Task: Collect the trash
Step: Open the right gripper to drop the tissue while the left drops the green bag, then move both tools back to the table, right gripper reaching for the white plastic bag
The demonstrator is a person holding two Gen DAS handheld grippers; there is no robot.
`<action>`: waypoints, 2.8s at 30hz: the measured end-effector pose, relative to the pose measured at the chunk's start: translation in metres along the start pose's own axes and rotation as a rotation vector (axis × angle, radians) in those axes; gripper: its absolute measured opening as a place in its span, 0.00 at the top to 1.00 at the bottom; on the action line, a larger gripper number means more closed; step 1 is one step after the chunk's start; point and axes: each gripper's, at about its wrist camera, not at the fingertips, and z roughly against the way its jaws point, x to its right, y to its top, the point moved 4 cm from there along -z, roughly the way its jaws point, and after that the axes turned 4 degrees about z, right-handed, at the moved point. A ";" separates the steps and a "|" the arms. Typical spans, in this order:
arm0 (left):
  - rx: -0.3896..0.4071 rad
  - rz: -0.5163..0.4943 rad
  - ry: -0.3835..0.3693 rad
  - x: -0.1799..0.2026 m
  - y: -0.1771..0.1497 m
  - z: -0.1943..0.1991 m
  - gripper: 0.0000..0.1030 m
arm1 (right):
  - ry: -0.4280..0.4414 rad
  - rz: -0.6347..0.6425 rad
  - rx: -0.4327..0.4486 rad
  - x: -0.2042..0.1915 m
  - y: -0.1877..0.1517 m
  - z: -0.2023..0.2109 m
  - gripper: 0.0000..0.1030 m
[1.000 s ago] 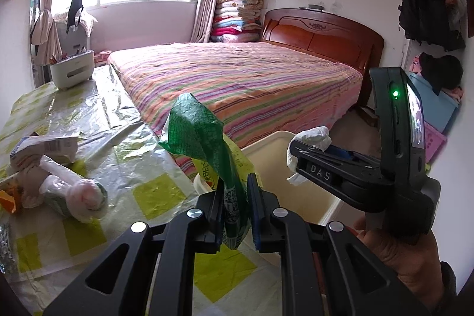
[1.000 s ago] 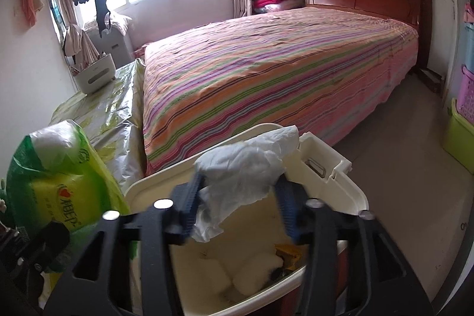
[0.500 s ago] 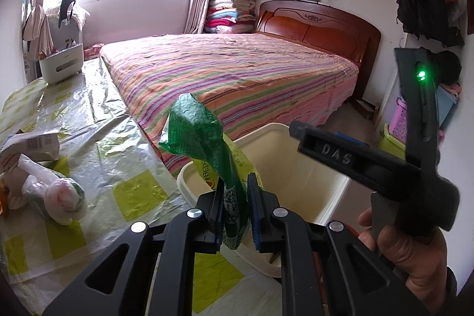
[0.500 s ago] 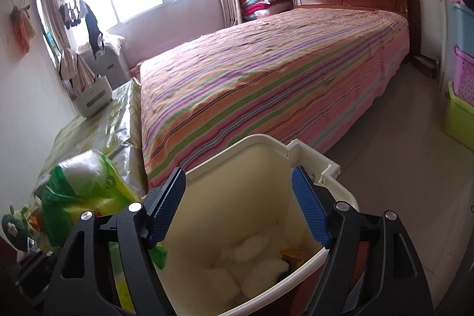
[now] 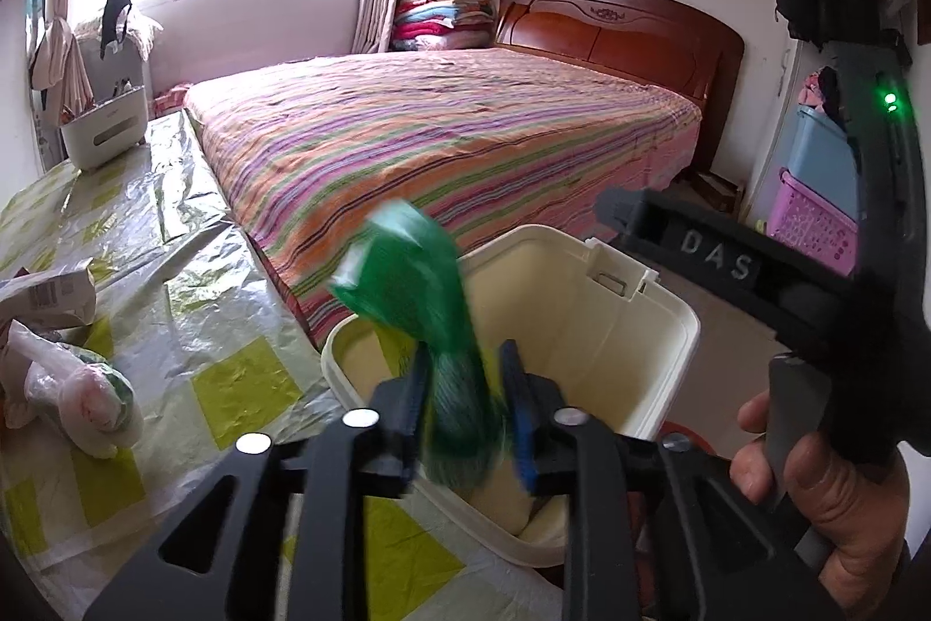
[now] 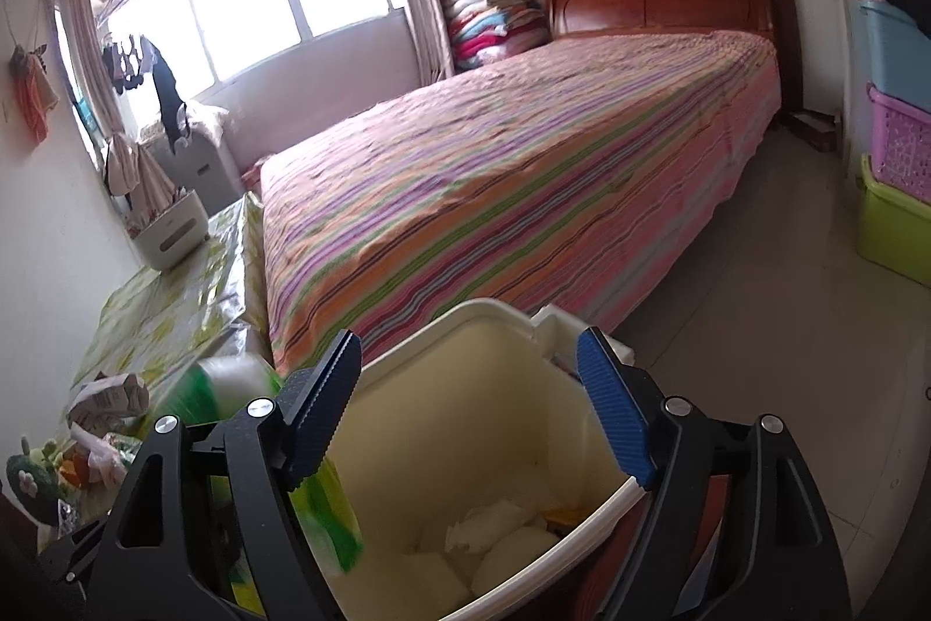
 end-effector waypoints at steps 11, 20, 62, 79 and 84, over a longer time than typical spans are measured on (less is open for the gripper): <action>0.123 0.080 0.037 -0.016 0.012 0.032 0.18 | -0.043 0.083 0.105 -0.022 0.008 0.020 0.20; 0.126 0.107 0.113 -0.047 0.011 0.056 0.18 | -0.008 0.138 0.118 -0.049 0.007 0.024 0.20; 0.117 0.596 0.513 -0.331 -0.098 0.197 0.18 | 0.455 0.702 -0.268 -0.315 -0.093 -0.033 0.16; 0.086 0.740 0.532 -0.383 -0.119 0.196 0.18 | 0.479 0.821 -0.388 -0.346 -0.120 -0.061 0.40; 0.089 0.768 0.517 -0.394 -0.116 0.189 0.18 | 0.535 0.754 -0.413 -0.336 -0.123 -0.050 0.42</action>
